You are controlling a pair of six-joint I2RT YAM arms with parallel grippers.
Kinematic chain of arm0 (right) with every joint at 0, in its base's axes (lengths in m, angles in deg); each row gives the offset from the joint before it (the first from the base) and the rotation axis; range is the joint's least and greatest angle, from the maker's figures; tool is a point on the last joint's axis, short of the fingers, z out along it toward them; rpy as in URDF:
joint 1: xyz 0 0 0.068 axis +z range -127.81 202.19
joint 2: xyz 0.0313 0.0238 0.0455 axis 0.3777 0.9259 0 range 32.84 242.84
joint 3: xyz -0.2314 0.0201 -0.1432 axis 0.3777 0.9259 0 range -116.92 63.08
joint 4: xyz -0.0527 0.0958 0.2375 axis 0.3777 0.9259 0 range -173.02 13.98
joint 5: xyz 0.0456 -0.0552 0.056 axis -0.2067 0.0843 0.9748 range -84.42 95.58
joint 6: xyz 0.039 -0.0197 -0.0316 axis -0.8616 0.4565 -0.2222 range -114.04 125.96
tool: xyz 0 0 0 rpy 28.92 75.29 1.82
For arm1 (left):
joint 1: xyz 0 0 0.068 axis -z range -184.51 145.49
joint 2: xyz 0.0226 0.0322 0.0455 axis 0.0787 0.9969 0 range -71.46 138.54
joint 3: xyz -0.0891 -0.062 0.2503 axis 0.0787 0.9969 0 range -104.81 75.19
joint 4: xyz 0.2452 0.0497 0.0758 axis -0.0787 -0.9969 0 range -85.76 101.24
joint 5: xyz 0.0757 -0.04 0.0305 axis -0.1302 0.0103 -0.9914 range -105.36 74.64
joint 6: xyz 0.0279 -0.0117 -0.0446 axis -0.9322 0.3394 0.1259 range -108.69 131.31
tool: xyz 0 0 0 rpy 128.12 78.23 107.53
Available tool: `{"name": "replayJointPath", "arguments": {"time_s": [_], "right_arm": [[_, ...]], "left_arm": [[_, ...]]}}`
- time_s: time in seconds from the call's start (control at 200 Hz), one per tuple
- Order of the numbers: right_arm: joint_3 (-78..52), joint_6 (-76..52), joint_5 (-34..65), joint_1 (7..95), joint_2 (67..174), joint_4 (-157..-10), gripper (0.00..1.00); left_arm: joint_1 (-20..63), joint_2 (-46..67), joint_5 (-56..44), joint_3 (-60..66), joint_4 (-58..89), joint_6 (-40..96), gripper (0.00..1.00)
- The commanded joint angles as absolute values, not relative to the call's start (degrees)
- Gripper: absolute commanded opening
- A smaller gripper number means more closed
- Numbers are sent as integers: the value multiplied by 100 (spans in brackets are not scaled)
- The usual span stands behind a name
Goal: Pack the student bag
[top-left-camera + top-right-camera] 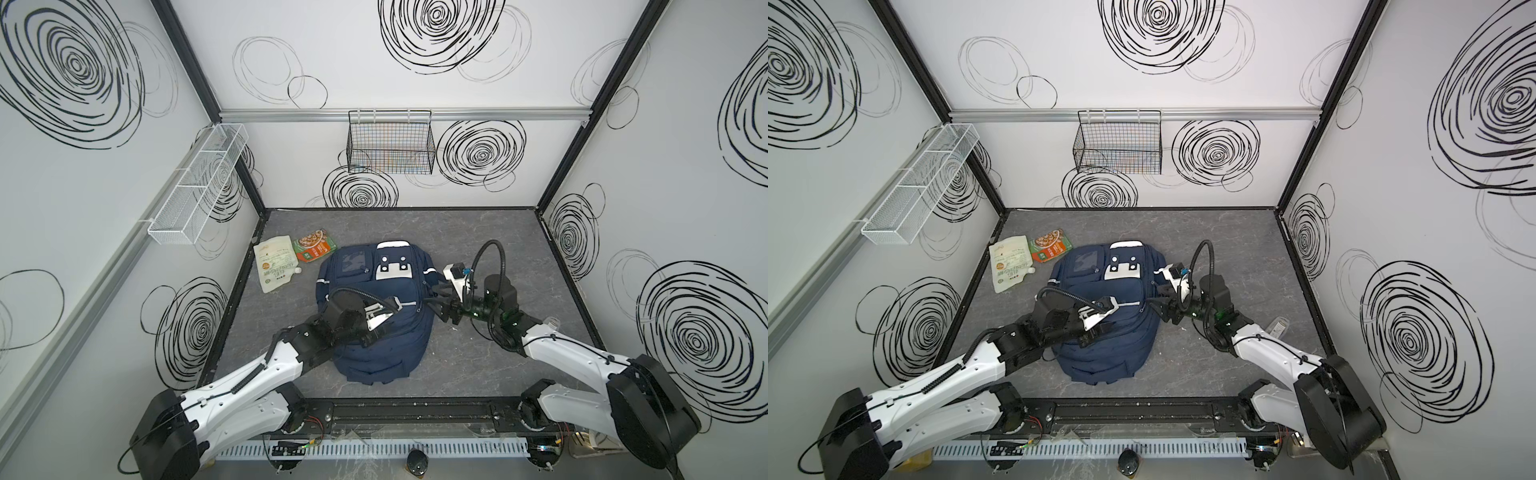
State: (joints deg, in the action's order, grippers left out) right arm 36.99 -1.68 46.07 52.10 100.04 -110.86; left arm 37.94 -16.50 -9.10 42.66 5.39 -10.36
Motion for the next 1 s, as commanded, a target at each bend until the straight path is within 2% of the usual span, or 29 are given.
{"name": "replayJointPath", "arguments": {"time_s": [0.0,0.065,0.295,0.57,0.996], "right_arm": [[3841,114,5072,5404,9738,-11548,64],[3986,204,4964,5572,9545,-11760,64],[4287,412,3989,5708,9216,-11954,68],[3949,438,4519,5717,9792,-12142,69],[3491,405,5074,5752,10894,-12776,69]], "left_arm": [[3732,-1633,-1537,4142,693,-1143,16],[3728,-1687,-1596,4144,694,-1199,0],[3647,-2416,-1532,4482,1158,-1351,0],[3636,-2808,-914,4601,1298,-1488,0],[3627,-2953,-611,4631,1370,-1444,0]]}}
